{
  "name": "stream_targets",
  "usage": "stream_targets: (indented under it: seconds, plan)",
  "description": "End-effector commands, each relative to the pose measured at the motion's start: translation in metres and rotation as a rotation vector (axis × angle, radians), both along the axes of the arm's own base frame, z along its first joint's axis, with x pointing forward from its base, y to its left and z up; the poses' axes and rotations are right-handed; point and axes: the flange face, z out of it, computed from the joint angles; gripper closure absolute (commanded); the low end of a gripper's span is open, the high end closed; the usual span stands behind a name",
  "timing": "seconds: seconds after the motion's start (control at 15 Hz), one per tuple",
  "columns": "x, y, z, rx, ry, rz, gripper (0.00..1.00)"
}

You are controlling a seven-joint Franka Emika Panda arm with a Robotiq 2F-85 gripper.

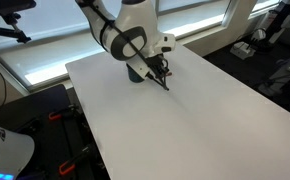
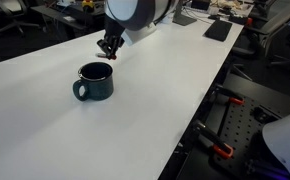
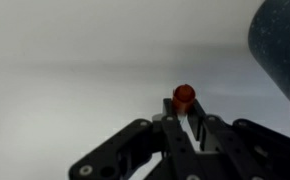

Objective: Remove the orange marker from the cup and put it on the table

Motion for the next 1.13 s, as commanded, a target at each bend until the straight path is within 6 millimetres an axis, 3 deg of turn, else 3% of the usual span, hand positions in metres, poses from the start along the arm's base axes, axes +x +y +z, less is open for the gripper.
stream_targets:
  seconds: [0.0,0.2,0.27,0.33,0.47,0.67,0.73,0.87,1.07]
  plan:
    - [-0.012,0.007,-0.024,0.038,0.066,-0.189,0.95]
    - [-0.015,0.02,-0.037,0.084,0.124,-0.274,0.95]
    - [-0.015,0.024,-0.037,0.101,0.137,-0.297,0.85]
    - [-0.015,0.026,-0.04,0.107,0.155,-0.31,0.56]
    - [-0.014,0.032,-0.041,0.129,0.198,-0.328,0.5]
    - [-0.012,0.04,-0.045,0.147,0.286,-0.327,0.26]
    - [-0.017,0.035,-0.046,0.119,0.24,-0.302,0.44]
    - [-0.014,0.037,-0.046,0.127,0.266,-0.304,0.29]
    - [-0.014,0.037,-0.046,0.13,0.268,-0.305,0.26]
